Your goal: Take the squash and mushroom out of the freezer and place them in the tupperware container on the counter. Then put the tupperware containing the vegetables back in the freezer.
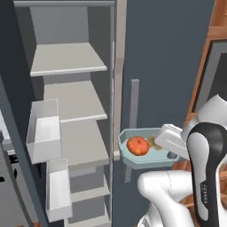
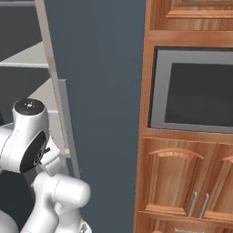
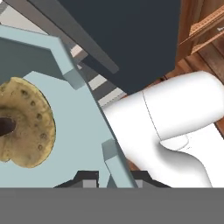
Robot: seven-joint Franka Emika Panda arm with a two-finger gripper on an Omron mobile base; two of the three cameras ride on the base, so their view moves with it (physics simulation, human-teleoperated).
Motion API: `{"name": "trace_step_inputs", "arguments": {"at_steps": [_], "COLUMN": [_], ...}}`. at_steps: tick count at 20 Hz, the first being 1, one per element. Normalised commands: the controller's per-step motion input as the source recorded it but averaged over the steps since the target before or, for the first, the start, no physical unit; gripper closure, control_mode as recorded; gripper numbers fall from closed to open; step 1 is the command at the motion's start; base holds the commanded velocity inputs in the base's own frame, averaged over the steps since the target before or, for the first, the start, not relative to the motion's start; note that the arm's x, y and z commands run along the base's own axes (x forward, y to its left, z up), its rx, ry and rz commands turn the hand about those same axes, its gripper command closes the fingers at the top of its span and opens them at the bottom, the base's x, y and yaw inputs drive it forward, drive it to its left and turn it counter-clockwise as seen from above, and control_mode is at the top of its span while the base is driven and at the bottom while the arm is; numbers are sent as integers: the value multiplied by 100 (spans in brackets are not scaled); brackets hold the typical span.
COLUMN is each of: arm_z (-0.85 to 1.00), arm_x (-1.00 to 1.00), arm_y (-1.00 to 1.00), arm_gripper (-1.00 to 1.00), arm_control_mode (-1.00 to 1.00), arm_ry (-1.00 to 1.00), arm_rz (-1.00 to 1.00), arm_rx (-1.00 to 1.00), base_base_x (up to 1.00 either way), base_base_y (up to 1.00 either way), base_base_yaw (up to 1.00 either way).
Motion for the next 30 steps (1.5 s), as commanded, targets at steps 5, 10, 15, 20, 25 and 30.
{"name": "trace_step_inputs", "arguments": {"at_steps": [5,10,15,20,25,30], "arm_z": [0,0,0,37,73,58], "arm_x": [0,0,0,0,-3,0], "arm_y": [0,0,0,2,27,23], "arm_gripper": [100,100,100,100,100,100], "arm_control_mode": [100,100,100,-100,-100,-100], "arm_ry": [0,0,0,-1,-9,-7], "arm_rz": [0,0,0,-3,-35,-41], "arm_rx": [0,0,0,11,6,9], "base_base_x": [4,7,11,0,0,0], "base_base_y": [50,40,8,0,0,0], "base_base_yaw": [14,25,16,1,0,0]}}
